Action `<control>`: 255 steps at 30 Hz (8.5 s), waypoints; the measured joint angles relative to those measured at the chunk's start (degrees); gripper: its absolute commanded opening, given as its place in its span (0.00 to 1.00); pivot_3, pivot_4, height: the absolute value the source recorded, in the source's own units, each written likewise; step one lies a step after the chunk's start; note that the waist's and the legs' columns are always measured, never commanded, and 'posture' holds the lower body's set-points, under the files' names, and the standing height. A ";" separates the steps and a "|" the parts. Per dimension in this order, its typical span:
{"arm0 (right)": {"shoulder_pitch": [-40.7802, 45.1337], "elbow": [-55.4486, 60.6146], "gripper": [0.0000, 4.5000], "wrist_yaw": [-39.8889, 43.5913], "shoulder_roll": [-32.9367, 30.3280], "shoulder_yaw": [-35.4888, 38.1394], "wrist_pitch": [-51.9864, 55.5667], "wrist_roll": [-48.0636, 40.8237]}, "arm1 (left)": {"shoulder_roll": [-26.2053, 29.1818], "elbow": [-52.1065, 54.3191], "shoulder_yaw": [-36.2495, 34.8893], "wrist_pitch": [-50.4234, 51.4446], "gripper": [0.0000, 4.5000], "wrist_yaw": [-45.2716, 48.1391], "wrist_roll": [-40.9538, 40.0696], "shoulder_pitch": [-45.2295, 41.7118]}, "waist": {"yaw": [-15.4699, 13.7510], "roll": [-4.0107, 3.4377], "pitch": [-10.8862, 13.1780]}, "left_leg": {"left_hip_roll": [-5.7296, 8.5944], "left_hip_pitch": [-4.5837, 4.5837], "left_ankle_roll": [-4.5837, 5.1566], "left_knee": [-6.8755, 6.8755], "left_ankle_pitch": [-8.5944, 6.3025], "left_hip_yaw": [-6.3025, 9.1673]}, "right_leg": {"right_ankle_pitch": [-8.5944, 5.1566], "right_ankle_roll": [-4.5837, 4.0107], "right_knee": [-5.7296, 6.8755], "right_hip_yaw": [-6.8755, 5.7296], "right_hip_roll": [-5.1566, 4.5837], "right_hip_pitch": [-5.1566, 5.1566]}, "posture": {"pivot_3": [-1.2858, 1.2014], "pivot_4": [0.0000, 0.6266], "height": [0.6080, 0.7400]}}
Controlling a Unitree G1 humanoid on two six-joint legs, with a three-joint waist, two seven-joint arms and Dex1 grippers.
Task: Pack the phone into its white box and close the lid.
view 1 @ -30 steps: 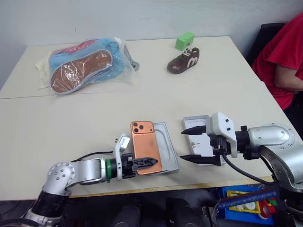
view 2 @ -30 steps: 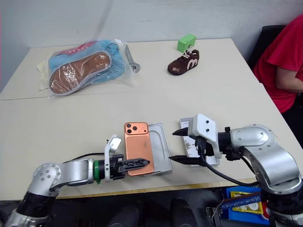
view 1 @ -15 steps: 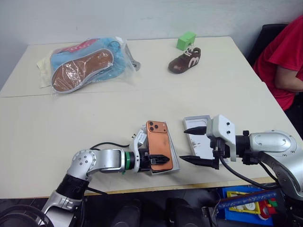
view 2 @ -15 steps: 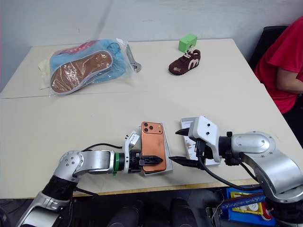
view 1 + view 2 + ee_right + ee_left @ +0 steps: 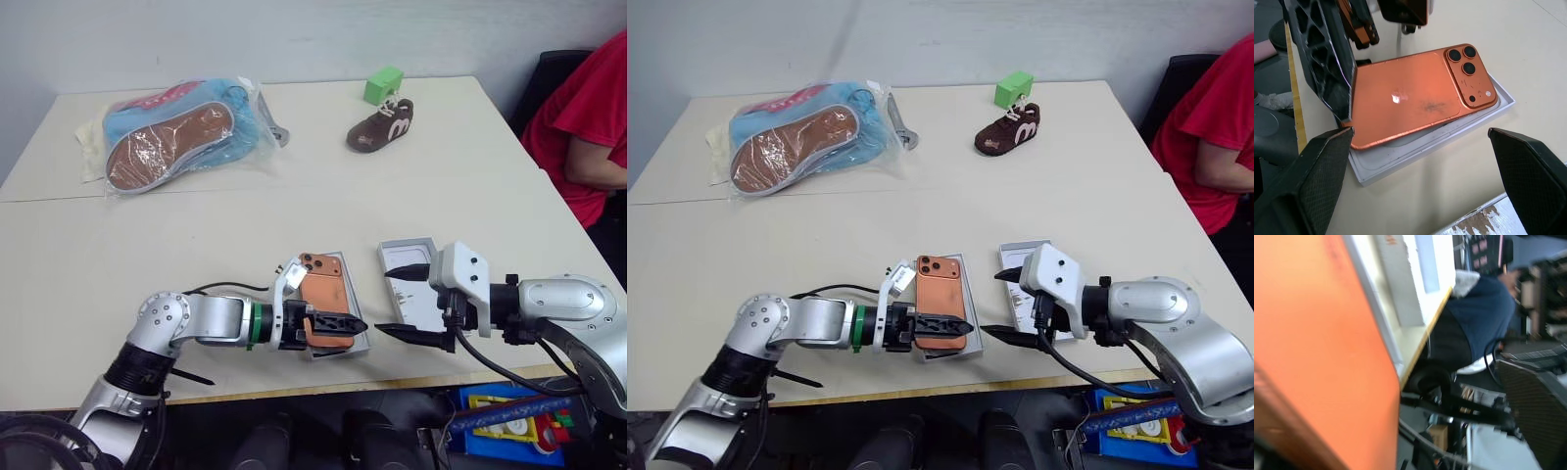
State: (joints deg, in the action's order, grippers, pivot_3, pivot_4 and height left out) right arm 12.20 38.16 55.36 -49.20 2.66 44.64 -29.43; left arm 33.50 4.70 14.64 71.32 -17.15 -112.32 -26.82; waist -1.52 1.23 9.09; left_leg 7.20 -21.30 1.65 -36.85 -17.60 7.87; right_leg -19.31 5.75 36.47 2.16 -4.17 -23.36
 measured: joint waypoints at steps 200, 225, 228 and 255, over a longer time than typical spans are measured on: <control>-10.33 -7.55 0.00 -3.71 -7.93 -1.90 -2.24 -3.75 | -14.67 -22.22 2.28 -57.79 0.00 82.16 105.51 -8.35 | -2.66 0.24 0.09 | -0.01 -0.05 0.54 -0.53 -0.36 -0.42 | 0.25 0.37 -0.44 -0.31 -0.11 0.30 | 0.52 0.24 1.00; -13.00 0.10 0.00 -5.43 -5.03 7.00 4.39 -15.29 | -12.72 -21.57 2.89 -57.85 0.00 86.93 104.45 -10.86 | -1.68 0.28 0.11 | -0.04 -0.05 0.47 -0.57 -0.30 -0.53 | 0.25 0.37 -0.19 -0.22 -0.09 0.18 | 0.52 0.24 1.00; -13.10 0.12 0.00 -4.97 -6.20 7.04 4.53 -15.52 | -13.78 -21.43 3.43 -57.81 0.00 86.16 104.70 -11.07 | -1.71 0.28 0.11 | -0.04 -0.03 0.47 -0.58 -0.30 -0.53 | 0.25 0.37 -0.20 -0.23 -0.09 0.21 | 0.52 0.24 1.00; -15.20 0.46 0.00 -7.24 -6.33 6.32 2.50 -11.18 | -17.28 -25.91 3.97 -58.86 0.00 85.53 105.65 -10.79 | -1.67 0.29 0.12 | -0.03 -0.17 0.47 -0.65 -0.30 -0.58 | 0.25 0.37 -0.02 -0.22 -0.11 0.00 | 0.52 0.24 1.00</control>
State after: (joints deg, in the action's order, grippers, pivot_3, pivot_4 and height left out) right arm -2.99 38.62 48.12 -55.53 8.98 47.13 -40.62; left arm 16.22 -21.21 18.61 12.47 68.39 -6.66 -37.62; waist -3.19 1.52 9.21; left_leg 7.17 -21.47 2.12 -37.50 -17.89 7.29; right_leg -19.06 6.12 36.45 1.94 -4.28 -23.36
